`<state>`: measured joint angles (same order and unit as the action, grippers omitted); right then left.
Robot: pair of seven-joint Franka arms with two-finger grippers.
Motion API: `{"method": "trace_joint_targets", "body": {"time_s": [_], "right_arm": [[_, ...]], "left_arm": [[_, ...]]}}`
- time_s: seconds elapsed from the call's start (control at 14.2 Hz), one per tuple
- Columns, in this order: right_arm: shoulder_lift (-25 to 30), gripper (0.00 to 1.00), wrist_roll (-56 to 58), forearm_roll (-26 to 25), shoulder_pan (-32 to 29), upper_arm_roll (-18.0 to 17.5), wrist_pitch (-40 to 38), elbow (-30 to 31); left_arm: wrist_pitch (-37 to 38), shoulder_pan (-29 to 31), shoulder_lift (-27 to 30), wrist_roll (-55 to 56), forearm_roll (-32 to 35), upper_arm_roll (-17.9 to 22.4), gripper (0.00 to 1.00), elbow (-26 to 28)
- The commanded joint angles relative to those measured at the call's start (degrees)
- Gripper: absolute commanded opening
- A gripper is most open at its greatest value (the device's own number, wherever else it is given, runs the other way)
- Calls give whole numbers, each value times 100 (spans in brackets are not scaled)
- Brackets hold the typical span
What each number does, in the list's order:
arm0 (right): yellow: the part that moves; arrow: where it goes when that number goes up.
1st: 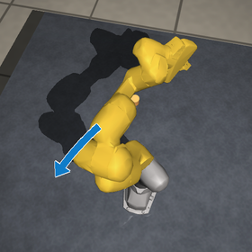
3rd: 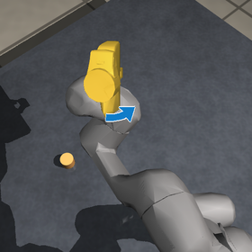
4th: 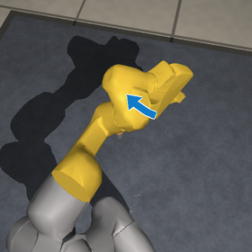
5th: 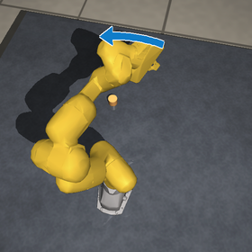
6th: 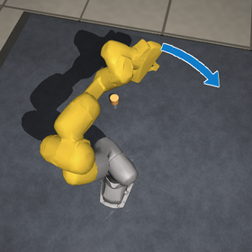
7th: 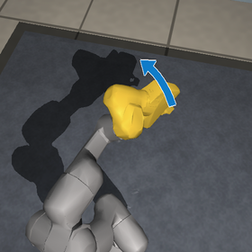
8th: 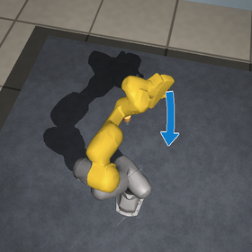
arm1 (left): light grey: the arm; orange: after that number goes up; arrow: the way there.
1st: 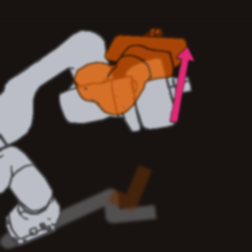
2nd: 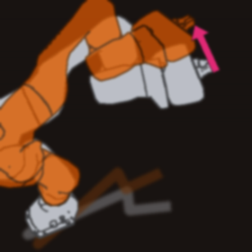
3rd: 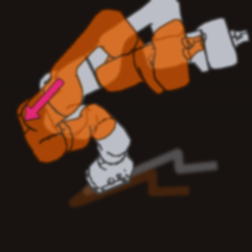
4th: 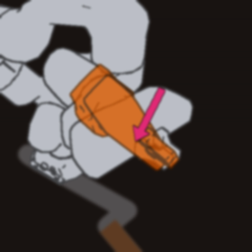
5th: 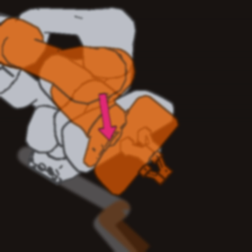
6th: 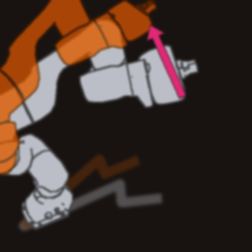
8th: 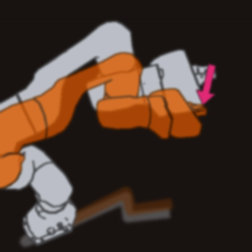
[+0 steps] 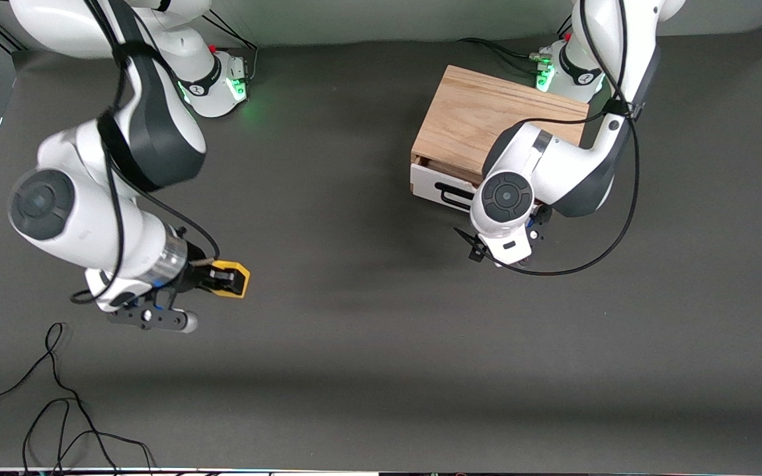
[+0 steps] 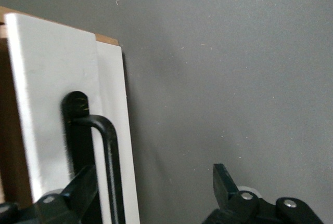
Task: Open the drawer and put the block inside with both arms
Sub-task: 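Pull the drawer open with the left gripper while the right gripper holds the cube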
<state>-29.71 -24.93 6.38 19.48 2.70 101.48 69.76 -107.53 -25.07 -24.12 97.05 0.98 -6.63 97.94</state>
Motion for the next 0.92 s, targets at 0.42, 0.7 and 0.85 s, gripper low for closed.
{"method": "trace_joint_targets", "body": {"time_s": [0.42,0.7,0.85], "right_arm": [[-816,0,1295,-180,-295,100,854,-68],[-1239,0,1728,-172,-454,100,1294,-94],[-1248,0,2069,-189,-576,100,1295,-85]], "left_arm": [[-4,-95,-339,-64,-1,13,99,-82],[-189,-103,-480,-64,-1,13,99,-82],[-224,-95,-444,-64,16,13,99,-151]]}}
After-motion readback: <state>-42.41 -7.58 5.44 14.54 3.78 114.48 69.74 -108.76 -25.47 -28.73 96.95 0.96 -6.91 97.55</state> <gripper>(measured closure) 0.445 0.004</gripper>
